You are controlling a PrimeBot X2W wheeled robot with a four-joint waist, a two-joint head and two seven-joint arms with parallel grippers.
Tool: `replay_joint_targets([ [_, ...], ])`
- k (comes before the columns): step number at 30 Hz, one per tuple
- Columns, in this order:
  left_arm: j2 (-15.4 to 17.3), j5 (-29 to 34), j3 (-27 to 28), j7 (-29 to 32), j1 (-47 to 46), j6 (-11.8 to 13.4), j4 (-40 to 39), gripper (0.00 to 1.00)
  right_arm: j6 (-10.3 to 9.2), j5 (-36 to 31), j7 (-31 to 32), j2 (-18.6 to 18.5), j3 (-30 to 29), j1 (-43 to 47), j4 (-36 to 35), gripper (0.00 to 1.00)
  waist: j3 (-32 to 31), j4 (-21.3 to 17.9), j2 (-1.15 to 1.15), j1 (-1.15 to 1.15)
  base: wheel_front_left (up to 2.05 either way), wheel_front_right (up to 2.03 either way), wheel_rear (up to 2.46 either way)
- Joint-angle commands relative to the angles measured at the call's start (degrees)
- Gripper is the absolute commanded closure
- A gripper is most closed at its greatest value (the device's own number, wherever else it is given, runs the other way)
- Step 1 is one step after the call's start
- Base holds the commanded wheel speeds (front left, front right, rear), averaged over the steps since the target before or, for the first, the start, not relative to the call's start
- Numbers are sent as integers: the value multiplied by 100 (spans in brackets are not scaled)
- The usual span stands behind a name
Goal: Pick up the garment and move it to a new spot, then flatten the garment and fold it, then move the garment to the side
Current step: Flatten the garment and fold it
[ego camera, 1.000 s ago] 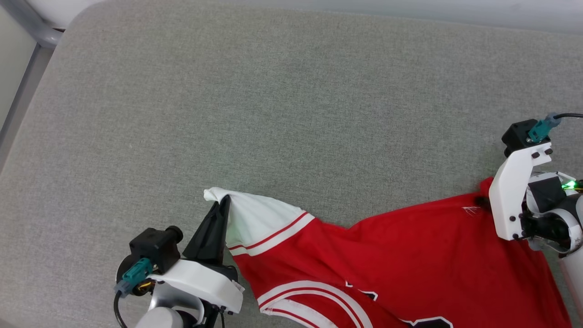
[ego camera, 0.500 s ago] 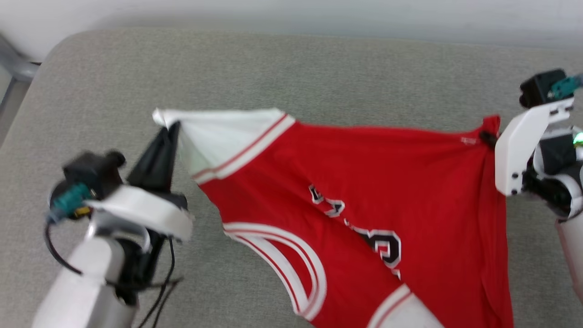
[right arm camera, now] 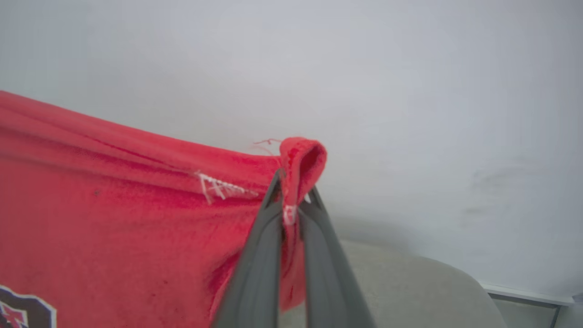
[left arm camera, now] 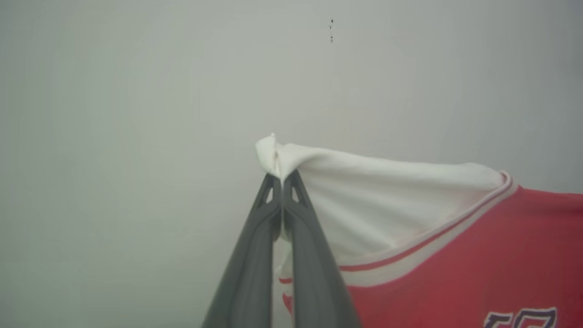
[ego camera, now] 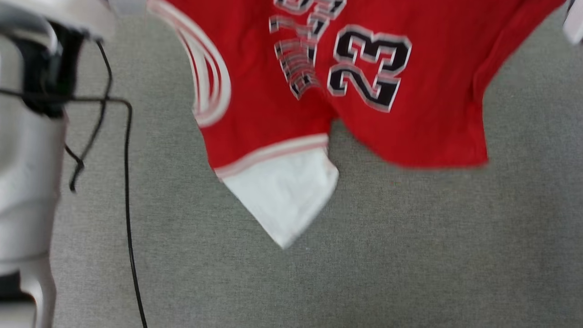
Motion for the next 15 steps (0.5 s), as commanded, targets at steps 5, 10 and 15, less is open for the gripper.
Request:
replay_joint_targets([
  [5, 47, 218, 10, -342, -1425, -142, 1042, 100, -12, -516, -408, 28, -156, -1078, 406, 100, 339, -132, 0, 0, 0, 0, 0],
  [10, -18, 158, 65, -437, -2219, -220, 1635, 100, -12, -756, -562, 23, -217, -1791, 740, 100, 629, -160, 0, 0, 0, 0, 0],
  [15, 31, 122, 74, -550, -2902, -332, 2235, 100, -13, -834, -805, 98, -305, -2502, 1217, 100, 1043, -183, 0, 0, 0, 0, 0],
])
